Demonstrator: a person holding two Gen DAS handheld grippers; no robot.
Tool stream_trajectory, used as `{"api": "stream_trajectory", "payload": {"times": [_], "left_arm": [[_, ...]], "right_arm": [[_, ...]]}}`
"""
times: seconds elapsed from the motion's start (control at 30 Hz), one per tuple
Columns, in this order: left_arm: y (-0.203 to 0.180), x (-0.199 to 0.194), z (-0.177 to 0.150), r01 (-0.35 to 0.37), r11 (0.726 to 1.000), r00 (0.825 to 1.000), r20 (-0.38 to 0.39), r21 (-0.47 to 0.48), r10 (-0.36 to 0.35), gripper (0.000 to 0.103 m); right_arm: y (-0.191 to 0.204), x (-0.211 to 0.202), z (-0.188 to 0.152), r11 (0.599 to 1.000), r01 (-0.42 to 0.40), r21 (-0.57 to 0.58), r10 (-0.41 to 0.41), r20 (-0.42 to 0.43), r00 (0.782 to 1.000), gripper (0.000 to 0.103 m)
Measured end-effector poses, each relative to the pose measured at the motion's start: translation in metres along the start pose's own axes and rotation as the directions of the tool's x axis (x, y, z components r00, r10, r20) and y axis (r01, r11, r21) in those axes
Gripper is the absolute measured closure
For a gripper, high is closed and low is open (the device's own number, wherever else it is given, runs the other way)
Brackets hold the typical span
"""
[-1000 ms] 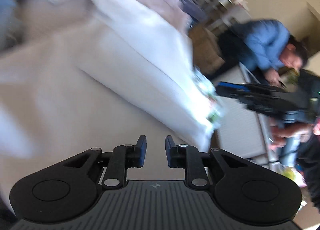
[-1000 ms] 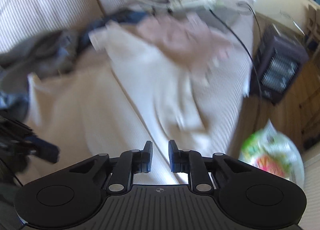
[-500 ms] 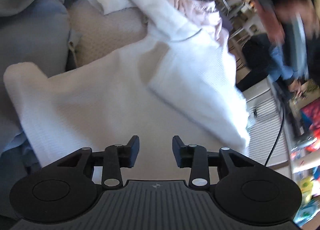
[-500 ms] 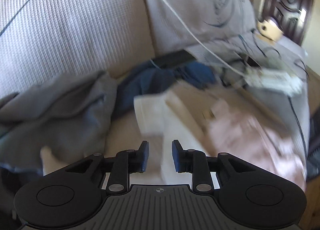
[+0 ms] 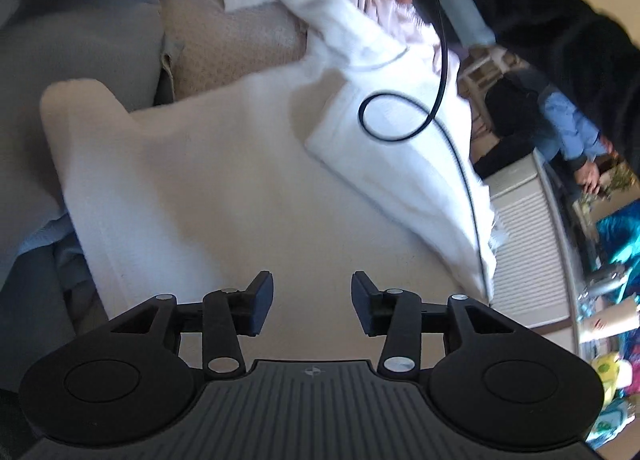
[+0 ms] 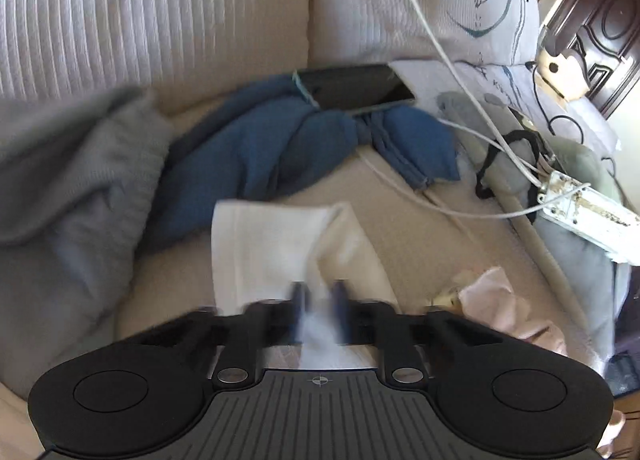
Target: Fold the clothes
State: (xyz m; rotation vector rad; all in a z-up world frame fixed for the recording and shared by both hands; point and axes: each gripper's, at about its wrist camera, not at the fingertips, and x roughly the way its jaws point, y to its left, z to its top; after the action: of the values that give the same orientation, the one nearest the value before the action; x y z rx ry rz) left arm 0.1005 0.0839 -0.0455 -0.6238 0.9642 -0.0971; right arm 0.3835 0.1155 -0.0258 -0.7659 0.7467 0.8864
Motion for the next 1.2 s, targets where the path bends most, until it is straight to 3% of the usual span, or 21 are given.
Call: {"api": "stream_trajectory", "payload": {"times": [0.13,0.27,0.47,0.53,0.7,0.9,1.13,1.17,1.2], "left_arm": [[0.013,-0.016,0.002,0.054,0.994,0.998,0.044,-0.098,-0.05,0.054],[0.026,-0.039,0.001,0.076,0.985,0.994,0.095,-0.156,-0.061,0.047],[0.034,-0.063,-0.016,0.124,0.972,0.987,0.129,-0.198,-0.1,0.037],[0.031,-0.059,-0.023,0.109,0.974,0.991,0.1,-0.201,-0.09,0.037],[0.011,-0.06,-0.037,0.065,0.989,0.995,0.079,-0.131,-0.055,0.037],[0.006,-0.05,-0.031,-0.027,0.998,0.996,0.084,-0.048,0.031,0.037],[0.008,-0.007,-0.025,-0.146,0.988,0.988,0.059,0.059,0.142,0.038],[0.007,-0.001,-0.026,-0.156,0.984,0.987,0.051,0.088,0.152,0.043],[0.006,0.004,-0.028,-0.161,0.98,0.987,0.03,0.118,0.159,0.064]], "right_arm": [[0.0,-0.048,-0.011,1.0,-0.014,-0.019,0.015,0.063,0.998,0.096],[0.004,-0.124,-0.036,0.995,-0.088,-0.044,0.092,0.106,0.99,0.096],[0.034,-0.216,-0.117,0.973,-0.23,-0.03,0.231,0.054,0.971,0.097],[0.048,-0.221,-0.148,0.957,-0.29,0.0,0.29,0.003,0.957,0.096],[0.066,-0.205,-0.207,0.957,-0.268,0.113,0.28,-0.102,0.955,0.091],[0.037,-0.213,-0.233,0.935,-0.172,0.311,0.188,-0.023,0.982,0.07],[-0.002,-0.206,-0.253,0.847,-0.11,0.52,0.107,0.035,0.994,0.06],[-0.004,-0.202,-0.253,0.844,-0.099,0.527,0.091,0.04,0.995,0.059],[-0.006,-0.198,-0.253,0.842,-0.089,0.532,0.076,0.047,0.996,0.059]]}}
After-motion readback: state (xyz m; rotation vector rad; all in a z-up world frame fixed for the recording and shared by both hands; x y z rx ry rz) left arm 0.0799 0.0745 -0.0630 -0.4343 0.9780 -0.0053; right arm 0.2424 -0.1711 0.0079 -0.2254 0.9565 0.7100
